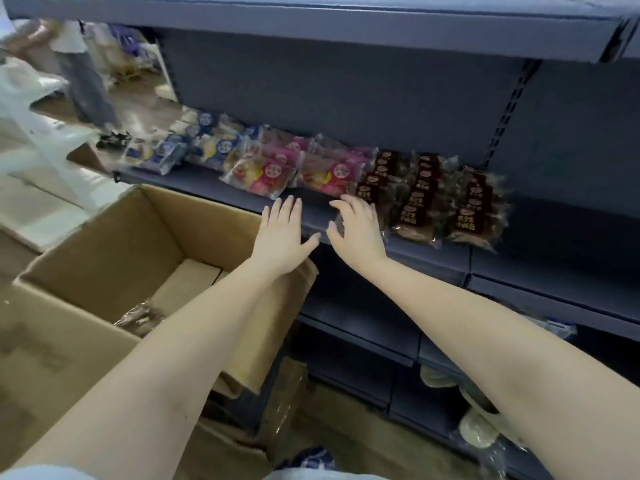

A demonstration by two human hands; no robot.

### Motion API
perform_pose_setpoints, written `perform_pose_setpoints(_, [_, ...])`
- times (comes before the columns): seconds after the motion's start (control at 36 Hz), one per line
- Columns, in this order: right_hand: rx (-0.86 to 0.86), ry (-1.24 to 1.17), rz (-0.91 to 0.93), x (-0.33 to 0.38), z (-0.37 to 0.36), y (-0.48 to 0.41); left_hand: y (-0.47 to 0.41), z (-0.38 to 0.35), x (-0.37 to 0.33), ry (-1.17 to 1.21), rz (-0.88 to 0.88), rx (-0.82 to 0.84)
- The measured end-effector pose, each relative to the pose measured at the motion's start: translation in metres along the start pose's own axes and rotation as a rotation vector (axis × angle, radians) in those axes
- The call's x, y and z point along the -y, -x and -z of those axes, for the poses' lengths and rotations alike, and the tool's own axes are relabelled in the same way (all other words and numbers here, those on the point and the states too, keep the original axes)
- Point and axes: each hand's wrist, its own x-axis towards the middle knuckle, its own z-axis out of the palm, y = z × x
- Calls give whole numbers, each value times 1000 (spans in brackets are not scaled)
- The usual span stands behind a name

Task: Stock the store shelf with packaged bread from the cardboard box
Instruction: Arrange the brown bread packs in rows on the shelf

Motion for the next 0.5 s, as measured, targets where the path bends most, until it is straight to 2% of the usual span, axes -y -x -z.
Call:
perform_pose_setpoints(0.19, [58, -53, 119, 41, -22, -22, 18, 14, 40, 34, 161, -49])
perform_pose_setpoints(0.39, [125, -168, 225, 99, -64, -38, 49, 18, 107, 22, 342, 51])
perform_pose_setpoints(0.5, [178, -184, 257, 135, -94, -44, 58, 23, 152, -21, 373, 128])
